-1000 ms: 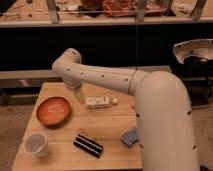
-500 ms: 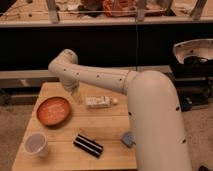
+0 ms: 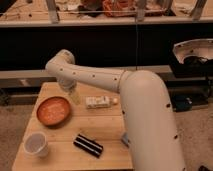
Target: Push the ceramic bowl across the table
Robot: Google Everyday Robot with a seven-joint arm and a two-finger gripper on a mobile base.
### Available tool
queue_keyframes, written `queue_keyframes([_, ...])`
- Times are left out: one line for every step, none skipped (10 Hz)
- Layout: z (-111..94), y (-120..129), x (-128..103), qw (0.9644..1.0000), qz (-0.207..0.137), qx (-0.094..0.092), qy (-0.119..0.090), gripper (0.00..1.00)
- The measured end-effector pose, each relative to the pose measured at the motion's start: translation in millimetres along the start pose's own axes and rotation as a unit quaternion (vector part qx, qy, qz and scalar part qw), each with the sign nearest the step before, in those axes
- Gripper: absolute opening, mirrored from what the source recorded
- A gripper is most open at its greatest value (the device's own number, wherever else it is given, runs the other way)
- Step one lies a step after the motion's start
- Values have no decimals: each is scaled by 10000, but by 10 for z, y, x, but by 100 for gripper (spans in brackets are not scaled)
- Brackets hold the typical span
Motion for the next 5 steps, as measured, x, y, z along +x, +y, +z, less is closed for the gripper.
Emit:
queue_keyframes([15, -5, 16, 10000, -16, -2, 14, 80])
queue_keyframes([32, -26, -11, 10000, -63, 0, 14, 78])
queue_keyframes([51, -22, -49, 9999, -110, -14, -20, 74])
queue_keyframes([71, -10, -43, 9999, -133, -22, -22, 68])
queue_keyframes([86, -8, -56, 9999, -168, -26, -23, 66])
